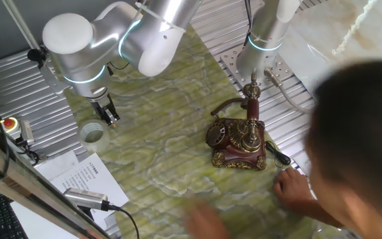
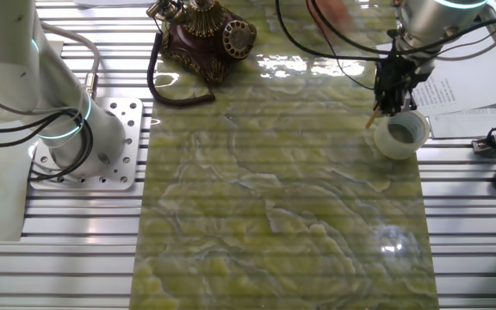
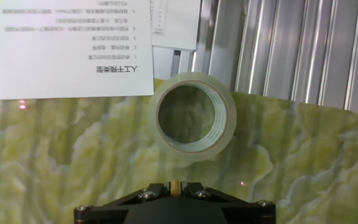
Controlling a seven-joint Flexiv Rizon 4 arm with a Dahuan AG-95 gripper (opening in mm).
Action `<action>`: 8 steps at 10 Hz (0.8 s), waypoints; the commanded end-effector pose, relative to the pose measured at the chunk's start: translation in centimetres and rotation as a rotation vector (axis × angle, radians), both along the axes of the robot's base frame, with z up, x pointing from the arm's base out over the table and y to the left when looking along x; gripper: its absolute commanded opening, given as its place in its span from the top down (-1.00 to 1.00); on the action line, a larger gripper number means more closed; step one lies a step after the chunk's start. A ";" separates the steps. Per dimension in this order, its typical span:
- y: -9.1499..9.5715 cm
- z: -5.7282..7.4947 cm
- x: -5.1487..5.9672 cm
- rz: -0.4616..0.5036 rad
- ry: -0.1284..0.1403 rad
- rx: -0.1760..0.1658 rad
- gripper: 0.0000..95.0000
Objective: Dial a number on an old rotary phone
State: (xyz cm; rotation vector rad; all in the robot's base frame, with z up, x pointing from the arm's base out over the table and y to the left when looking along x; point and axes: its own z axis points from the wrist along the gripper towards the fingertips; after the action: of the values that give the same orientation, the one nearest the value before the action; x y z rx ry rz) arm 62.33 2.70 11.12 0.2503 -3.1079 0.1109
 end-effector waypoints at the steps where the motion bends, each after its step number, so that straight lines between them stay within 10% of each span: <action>1: 0.3 0.7 -0.2 -0.008 0.017 0.038 1.00; 8: 2.8 3.9 -1.2 0.005 0.135 0.102 1.00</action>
State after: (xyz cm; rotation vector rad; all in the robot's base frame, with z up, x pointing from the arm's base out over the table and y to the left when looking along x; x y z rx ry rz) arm 61.08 5.51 15.01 0.2559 -2.9842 -0.0595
